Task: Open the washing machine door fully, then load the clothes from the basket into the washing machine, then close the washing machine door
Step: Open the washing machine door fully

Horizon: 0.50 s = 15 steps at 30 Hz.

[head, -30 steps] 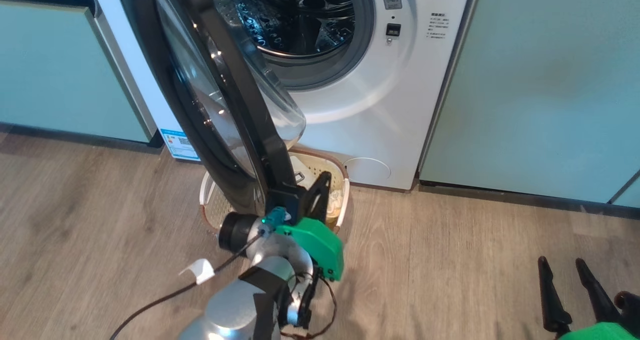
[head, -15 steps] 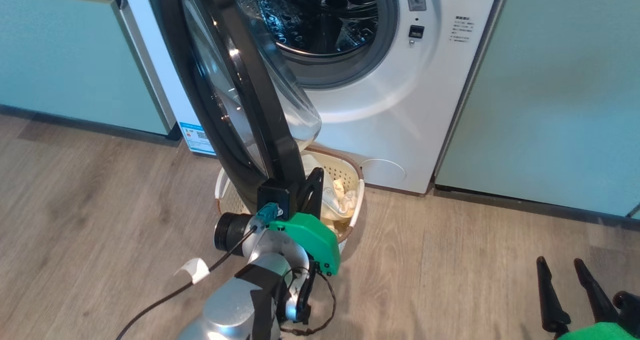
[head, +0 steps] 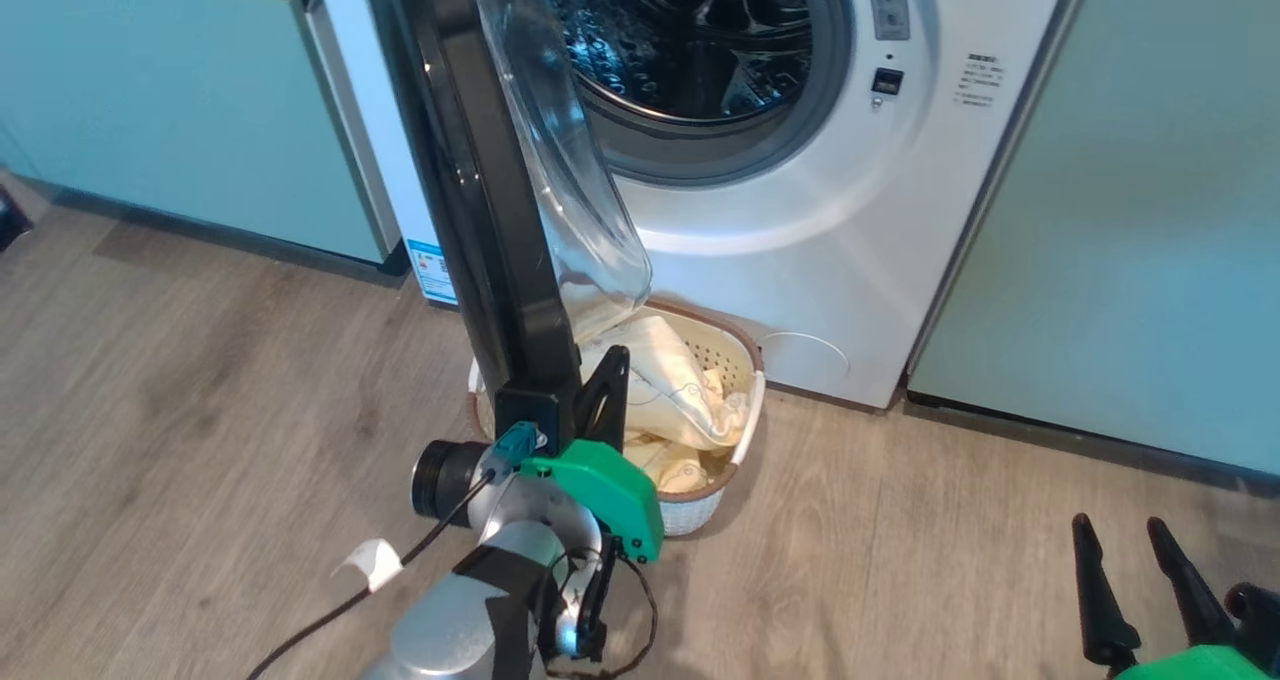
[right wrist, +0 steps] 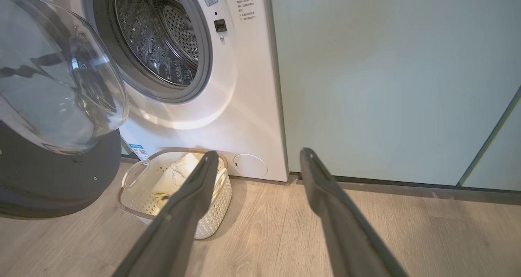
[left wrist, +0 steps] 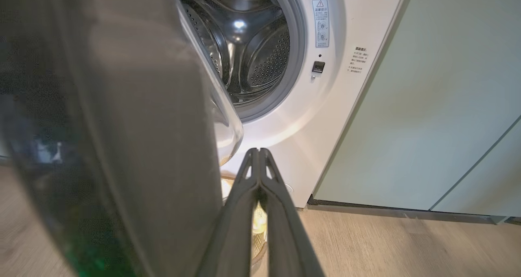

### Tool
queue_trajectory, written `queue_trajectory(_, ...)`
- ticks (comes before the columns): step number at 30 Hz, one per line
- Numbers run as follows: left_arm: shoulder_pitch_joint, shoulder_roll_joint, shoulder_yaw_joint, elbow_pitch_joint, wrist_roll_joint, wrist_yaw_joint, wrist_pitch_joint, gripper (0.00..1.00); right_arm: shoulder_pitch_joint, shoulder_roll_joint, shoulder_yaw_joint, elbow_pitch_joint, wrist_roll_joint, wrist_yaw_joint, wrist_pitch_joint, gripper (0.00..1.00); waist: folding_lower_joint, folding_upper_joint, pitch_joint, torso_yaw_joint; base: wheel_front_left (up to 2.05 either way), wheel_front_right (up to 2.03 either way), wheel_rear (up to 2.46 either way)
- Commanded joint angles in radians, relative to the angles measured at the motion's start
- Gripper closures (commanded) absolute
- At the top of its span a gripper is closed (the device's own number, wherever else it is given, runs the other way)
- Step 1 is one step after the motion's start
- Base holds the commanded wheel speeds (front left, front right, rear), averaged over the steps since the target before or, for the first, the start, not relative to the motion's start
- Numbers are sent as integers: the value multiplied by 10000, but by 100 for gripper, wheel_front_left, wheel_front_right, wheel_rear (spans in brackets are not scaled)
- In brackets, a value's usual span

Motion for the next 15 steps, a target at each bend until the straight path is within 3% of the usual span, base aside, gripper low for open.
queue_trajectory(1, -281, 214, 474, -281, 121, 5, -91, 100, -387, -120, 146, -252, 8, 39, -97, 0, 0, 0, -32, 81, 0, 0, 0)
queue_trajectory(15, 145, 215, 960, -447, 613, -210, -91, 100, -323, -2, 84, -269, 6, 39, -97, 0, 0, 0, -84, 873, 0, 0, 0)
